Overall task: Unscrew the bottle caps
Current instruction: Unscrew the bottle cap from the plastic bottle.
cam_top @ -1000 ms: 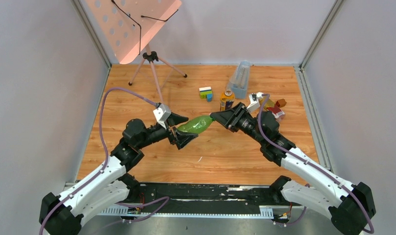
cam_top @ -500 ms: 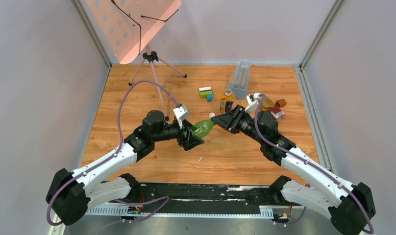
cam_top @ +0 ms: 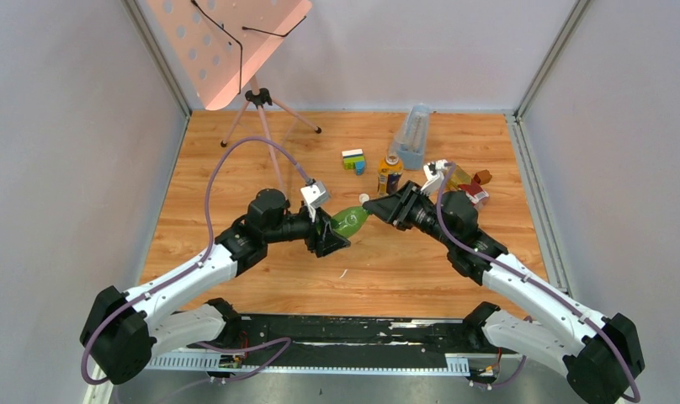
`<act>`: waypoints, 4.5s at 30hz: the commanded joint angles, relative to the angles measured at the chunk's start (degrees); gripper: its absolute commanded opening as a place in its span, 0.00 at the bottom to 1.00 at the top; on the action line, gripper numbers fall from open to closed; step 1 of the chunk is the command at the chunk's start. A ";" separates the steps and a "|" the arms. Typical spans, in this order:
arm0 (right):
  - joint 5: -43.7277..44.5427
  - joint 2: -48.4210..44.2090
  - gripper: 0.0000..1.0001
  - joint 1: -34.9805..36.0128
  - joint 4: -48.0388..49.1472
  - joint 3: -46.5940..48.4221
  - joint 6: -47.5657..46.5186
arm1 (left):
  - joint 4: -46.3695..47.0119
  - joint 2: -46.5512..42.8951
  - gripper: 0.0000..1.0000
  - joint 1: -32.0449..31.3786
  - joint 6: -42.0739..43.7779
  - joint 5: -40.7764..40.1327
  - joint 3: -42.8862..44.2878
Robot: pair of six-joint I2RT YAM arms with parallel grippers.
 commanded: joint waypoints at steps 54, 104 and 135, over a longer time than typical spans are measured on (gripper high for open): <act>-45.84 4.57 0.04 -16.52 -5.40 0.51 -13.98 | -14.76 3.87 0.68 -7.13 20.71 -2.41 10.04; -42.30 8.14 0.45 -15.64 2.18 -2.10 -7.01 | -23.62 6.50 0.00 -9.22 29.94 -7.43 13.45; -39.01 -3.91 0.00 -8.33 3.08 -6.55 -40.26 | -20.97 3.98 0.00 -9.40 26.63 7.63 14.45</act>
